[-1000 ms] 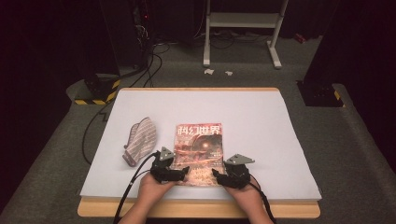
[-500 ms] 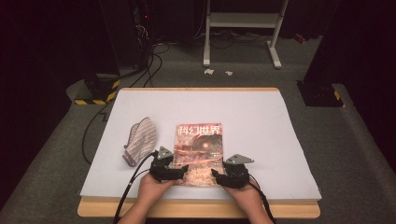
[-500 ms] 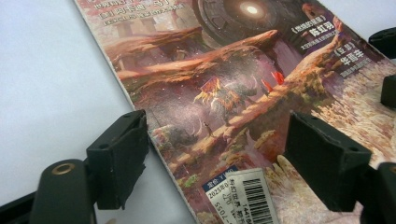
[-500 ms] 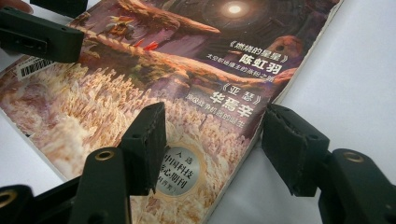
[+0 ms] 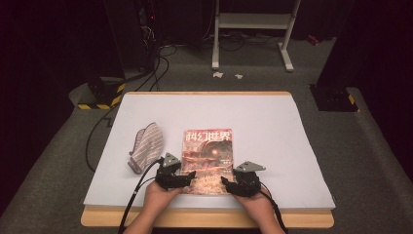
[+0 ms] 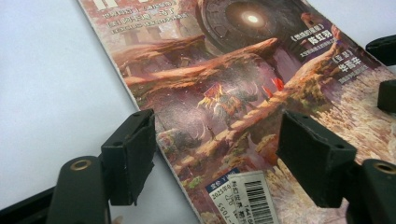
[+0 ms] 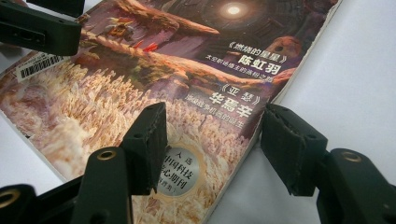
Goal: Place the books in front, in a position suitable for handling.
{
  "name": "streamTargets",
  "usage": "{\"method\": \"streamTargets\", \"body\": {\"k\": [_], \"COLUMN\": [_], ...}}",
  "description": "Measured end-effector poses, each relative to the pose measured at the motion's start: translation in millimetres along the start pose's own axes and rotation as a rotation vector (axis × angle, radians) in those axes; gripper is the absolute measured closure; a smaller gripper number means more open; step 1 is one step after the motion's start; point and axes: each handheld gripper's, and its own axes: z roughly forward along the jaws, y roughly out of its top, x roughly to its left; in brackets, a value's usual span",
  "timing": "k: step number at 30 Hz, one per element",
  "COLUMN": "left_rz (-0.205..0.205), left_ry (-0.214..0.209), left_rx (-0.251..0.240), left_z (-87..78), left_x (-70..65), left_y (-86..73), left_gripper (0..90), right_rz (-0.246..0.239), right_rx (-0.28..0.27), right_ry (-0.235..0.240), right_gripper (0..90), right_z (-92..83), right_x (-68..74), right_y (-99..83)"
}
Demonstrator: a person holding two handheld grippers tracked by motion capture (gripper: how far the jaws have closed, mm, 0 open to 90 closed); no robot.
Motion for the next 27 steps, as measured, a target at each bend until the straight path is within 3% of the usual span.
{"method": "streamTargets", "body": {"k": [6,17,20,27], "left_rz": [0.01,-0.027,-0.056,-0.07], "left_ry": [0.02,0.004,-0.012,-0.022], "left_rx": [0.014,0.007,-0.009,-0.069], "left_z": [3.0,2.7,1.0,-4.3], "left_x": [-1.1,-0.1,3.7,3.4], "left_y": [-2.3,-2.7,-3.2,-3.7], "left_gripper": [27.3,25.8,28.2,31.1], "right_rz": [-0.003,-0.01,-0.01,-0.011], "right_rx": [0.0,0.0,-0.001,-0.008], "right_ry": [0.007,0.0,-0.005,-0.009], "right_gripper": [41.0,41.6,41.7,41.9], "right_z": [-0.8,-1.2,-1.1,-1.5], "right_x": [-0.5,1.1,2.0,2.1], "right_y": [-1.0,-1.2,-1.5,-2.3]}}
